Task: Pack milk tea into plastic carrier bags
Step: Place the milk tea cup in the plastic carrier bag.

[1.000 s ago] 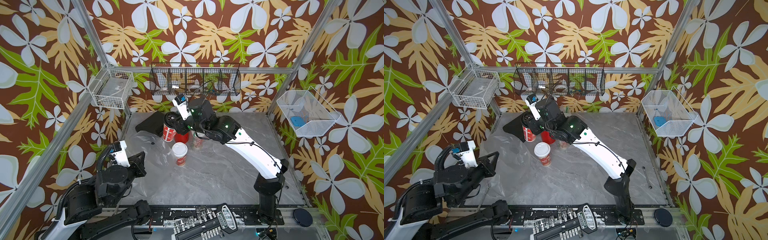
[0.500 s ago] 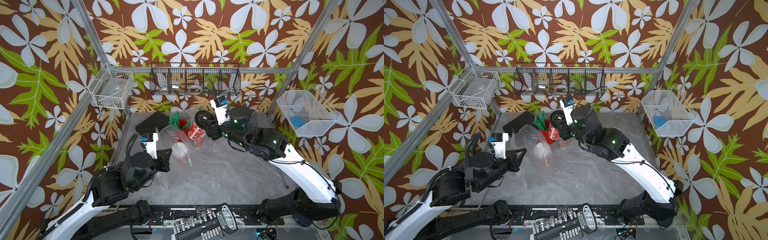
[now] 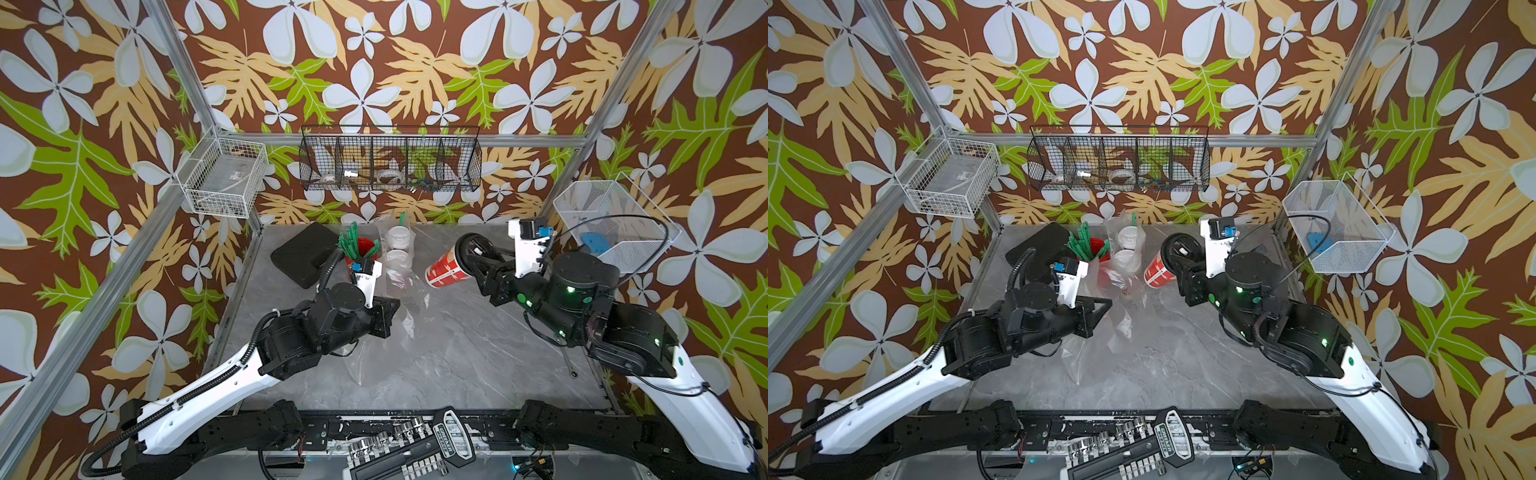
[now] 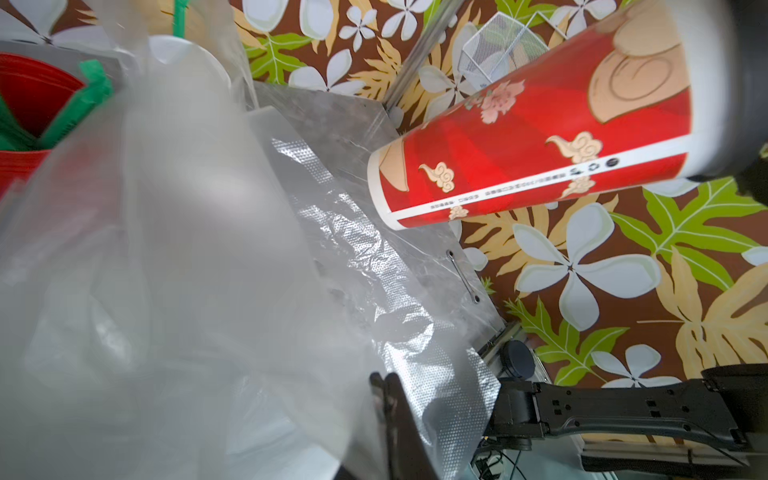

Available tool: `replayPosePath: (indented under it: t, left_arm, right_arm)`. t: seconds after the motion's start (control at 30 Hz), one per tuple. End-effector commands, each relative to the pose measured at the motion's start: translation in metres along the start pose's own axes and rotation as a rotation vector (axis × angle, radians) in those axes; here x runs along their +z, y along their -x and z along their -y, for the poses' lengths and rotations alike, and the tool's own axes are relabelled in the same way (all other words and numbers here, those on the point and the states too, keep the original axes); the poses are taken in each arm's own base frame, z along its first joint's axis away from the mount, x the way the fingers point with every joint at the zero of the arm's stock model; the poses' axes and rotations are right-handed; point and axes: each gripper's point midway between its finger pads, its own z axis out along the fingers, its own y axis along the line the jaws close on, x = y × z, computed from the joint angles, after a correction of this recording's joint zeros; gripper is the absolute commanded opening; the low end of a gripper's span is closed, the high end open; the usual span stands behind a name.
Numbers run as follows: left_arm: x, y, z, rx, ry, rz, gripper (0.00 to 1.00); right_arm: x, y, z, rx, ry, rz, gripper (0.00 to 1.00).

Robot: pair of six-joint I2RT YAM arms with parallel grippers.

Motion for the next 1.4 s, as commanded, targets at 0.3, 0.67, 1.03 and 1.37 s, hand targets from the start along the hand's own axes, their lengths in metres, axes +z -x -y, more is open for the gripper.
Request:
replayPosePath:
  t: [0.3, 0.67, 1.03, 1.37]
  left_arm:
    - [0.015, -0.005, 0.054, -0.045, -0.215, -0.047, 0.0]
    - [0.058, -0.028, 0.04, -0.048, -0.165, -0.076, 0.0]
    - [0.09, -0.033, 0.027, -0.004, -0.078, -0.077, 0.0]
    - [0.107, -0.041, 0.004, -0.078, -0.011, -0.076, 0.0]
  right_arm:
    - [-0.018, 0.002, 0.016, 0.012, -0.038, 0.02, 0.53]
    - [-0.03, 0.005, 0.011, 0.033, 0.024, 0.014, 0.52]
    - [-0.021, -0.027, 0.001, 0.041, 0.064, -0.124, 0.5]
    - [-0.023, -0.059, 0.005, 0.072, 0.054, -0.235, 0.5]
